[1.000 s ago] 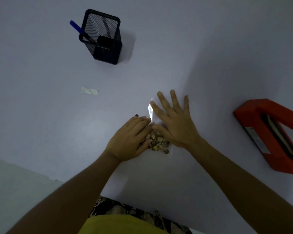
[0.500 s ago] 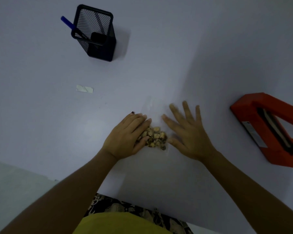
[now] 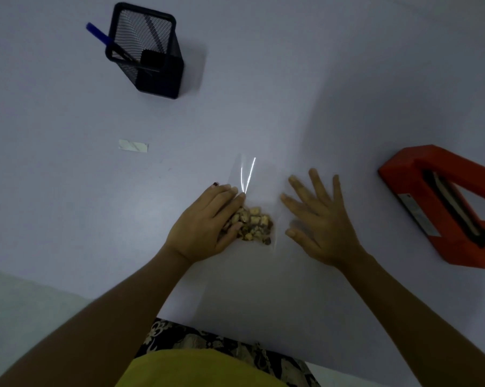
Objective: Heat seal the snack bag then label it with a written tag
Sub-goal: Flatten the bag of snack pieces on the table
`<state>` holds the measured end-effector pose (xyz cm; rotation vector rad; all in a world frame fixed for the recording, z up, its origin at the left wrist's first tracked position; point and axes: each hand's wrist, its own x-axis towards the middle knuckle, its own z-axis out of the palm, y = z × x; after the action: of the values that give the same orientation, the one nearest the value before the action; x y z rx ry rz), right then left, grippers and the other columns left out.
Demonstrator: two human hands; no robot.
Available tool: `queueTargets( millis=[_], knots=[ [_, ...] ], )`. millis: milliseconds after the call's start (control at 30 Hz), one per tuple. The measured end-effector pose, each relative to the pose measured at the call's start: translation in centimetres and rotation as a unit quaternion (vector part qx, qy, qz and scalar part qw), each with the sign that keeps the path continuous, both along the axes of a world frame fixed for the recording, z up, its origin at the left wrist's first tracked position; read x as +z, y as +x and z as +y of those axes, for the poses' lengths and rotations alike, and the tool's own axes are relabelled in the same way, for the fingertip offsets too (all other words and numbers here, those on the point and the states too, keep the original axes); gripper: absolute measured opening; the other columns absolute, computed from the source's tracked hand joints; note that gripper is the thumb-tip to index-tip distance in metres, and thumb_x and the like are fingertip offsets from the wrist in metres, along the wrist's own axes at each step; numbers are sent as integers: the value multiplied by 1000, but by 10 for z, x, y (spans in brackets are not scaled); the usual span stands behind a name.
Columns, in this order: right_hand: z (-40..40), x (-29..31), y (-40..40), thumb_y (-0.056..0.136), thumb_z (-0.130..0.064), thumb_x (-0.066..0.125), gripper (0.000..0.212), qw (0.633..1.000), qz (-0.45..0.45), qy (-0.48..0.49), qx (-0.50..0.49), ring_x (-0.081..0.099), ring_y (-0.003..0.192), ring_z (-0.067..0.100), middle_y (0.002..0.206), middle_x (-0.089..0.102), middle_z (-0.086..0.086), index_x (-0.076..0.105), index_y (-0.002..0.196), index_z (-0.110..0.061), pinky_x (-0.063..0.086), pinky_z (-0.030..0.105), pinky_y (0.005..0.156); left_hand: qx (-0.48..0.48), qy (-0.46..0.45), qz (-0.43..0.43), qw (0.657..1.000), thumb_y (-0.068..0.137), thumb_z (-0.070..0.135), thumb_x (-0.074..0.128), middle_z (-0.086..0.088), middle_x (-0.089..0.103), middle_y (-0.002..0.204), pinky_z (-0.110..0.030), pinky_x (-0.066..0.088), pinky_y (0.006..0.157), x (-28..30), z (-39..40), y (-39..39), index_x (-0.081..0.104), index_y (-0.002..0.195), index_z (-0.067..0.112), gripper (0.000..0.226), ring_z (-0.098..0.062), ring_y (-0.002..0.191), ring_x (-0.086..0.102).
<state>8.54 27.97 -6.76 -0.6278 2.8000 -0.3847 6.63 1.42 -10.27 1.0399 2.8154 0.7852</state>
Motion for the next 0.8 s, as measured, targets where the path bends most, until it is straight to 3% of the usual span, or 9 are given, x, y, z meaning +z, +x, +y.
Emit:
queueTargets(
  millis=[100,233,367,467,667,800],
  knots=[
    [-27,-4,-7,94,-62,18,78,999,-26,10,47,15,148,31,156,28,10,34,146,-8,6,63,116,2,-2,-3,1000,94,29,48,-20,61,120,-44,41,106,1,-2,-1,57,125,-1,45,-34,116,54],
    [-12,-12,-13,94,-63,15,77,991,-48,77,103,19,147,23,158,23,5,26,150,-11,3,63,115,5,-5,-12,1000,93,30,49,-20,61,121,-44,42,105,1,-2,0,57,125,0,45,-34,116,54],
    [25,-11,-14,97,-60,14,73,994,-38,98,38,28,144,24,155,26,6,28,149,-11,4,65,114,2,-4,-8,1000,93,29,49,-20,61,119,-44,41,105,2,1,0,57,125,-1,44,-34,116,54],
    [24,-4,-14,97,-60,13,74,996,-28,85,-17,23,146,25,155,27,7,30,148,-8,0,62,116,2,1,-1,1000,93,27,50,-20,62,118,-44,42,105,3,2,0,58,124,-2,44,-34,115,54],
    [-30,-11,-29,94,-61,13,76,990,-41,57,126,19,147,22,157,24,9,23,150,-10,4,56,118,2,-3,-1,1000,92,28,51,-20,62,118,-43,43,104,4,1,-1,58,123,-2,44,-33,115,53],
    [-15,-17,-40,96,-59,14,72,988,-30,71,134,22,146,18,156,26,6,26,149,-12,2,59,117,5,-15,-6,1000,94,30,48,-20,61,119,-44,41,105,3,0,-1,57,125,-1,46,-33,116,53]
  ],
)
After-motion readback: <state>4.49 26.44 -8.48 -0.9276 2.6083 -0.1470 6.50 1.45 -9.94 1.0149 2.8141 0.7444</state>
